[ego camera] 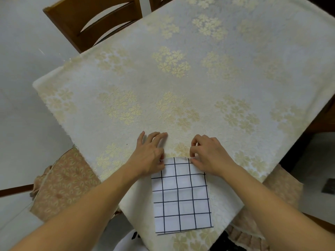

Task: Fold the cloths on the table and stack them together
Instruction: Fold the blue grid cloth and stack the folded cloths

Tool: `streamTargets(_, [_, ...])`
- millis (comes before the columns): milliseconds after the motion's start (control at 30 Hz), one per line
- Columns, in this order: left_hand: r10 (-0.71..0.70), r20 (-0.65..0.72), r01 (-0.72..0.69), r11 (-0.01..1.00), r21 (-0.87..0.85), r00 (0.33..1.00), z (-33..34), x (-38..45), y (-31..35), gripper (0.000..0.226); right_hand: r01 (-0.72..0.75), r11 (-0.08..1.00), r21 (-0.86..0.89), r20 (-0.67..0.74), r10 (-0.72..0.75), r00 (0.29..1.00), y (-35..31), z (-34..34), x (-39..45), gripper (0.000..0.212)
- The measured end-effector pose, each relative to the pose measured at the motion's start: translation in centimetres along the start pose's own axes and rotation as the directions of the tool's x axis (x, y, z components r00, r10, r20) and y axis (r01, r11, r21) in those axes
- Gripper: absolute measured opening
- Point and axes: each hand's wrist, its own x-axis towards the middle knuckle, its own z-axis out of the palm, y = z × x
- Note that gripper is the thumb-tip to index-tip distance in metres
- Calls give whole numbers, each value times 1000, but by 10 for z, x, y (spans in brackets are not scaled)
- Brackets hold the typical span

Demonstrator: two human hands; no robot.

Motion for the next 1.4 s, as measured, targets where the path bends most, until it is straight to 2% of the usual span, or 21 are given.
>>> streamTargets(167, [5,-80,-1,998,57,997,-21,4,-2,18,-43,999,-24,-83,41,996,0,-8,-4,5])
streamTargets(367, [68,-320,-23,989,143,945,-82,17,4,10,-131,989,-75,-319,101,942,-1,-57,1,7])
streamTargets(533, [119,-489,3,970,241,864,-145,16,21,10,-201,976,-86,-532,125,838,-5,-113,-3,9])
streamTargets(667, [127,-582,29,967,252,803,-192,5,43,11,-220,972,-76,-689,109,716,-12,-153,-16,7])
streamTargets(800, [168,-652,27,960,279,739,-209,-15,62,15,-234,968,-91,-785,75,615,-21,-173,-39,6])
streamTargets(900, [216,-678,9,950,312,703,-199,-32,70,14,-225,969,-106,-814,46,580,-28,-167,-59,6])
streamTargets(1000, [257,-670,-7,936,351,696,-168,-49,73,11,-210,970,-119,-801,31,598,-36,-139,-80,6])
streamTargets(1167, [287,-659,-62,937,344,695,-87,-73,72,12,-192,979,-74,-714,82,695,-46,-64,-114,8])
streamTargets(1400, [256,-516,-134,956,263,817,18,-129,82,13,-173,985,4,-529,149,836,-78,34,-174,13])
